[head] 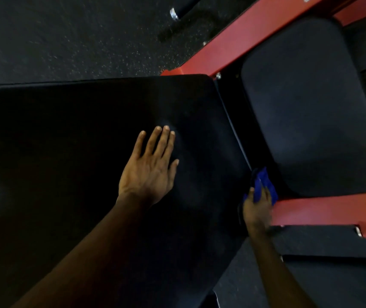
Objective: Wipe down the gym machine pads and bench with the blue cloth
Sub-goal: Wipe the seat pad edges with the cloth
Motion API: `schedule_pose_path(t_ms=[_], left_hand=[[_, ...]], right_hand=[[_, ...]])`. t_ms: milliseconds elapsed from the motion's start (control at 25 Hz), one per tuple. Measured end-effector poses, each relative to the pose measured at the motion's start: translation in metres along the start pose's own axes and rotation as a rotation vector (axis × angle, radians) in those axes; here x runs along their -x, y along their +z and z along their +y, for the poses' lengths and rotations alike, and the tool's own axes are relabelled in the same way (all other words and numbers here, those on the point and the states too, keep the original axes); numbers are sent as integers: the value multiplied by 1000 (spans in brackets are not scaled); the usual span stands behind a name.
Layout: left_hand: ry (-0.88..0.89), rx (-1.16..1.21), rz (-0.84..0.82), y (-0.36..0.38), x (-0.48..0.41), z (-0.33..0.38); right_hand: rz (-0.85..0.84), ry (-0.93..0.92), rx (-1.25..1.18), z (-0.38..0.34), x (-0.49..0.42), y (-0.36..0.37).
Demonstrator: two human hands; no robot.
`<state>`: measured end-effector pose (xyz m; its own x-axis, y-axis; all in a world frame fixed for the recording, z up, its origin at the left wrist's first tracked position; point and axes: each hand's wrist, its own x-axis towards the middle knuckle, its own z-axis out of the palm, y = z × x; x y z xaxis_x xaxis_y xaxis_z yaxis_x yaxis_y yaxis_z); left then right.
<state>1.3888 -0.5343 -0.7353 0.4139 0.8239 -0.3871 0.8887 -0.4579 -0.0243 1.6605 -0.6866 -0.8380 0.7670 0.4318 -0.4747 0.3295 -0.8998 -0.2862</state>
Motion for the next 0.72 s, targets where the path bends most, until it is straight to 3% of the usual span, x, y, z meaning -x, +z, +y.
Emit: schedule_pose_path(t_ms=[240,320,440,560,640,720], left_hand=[[0,-1,31,0,1,0],[-4,-18,29,0,1,1],[-5,-42,23,1,2,-1],[-5,-63,58,5,2,-1],[-6,-62,51,5,0,-1],[-1,-60,64,6,1,0]], right_hand=[[-15,-207,24,-125,-44,34],[-50,-263,-4,-128,-42,31],[-9,-370,-44,-72,20,22],[49,-181,-51,-23,51,16],[50,10,-26,-42,36,20],[13,-11,16,-85,31,29]])
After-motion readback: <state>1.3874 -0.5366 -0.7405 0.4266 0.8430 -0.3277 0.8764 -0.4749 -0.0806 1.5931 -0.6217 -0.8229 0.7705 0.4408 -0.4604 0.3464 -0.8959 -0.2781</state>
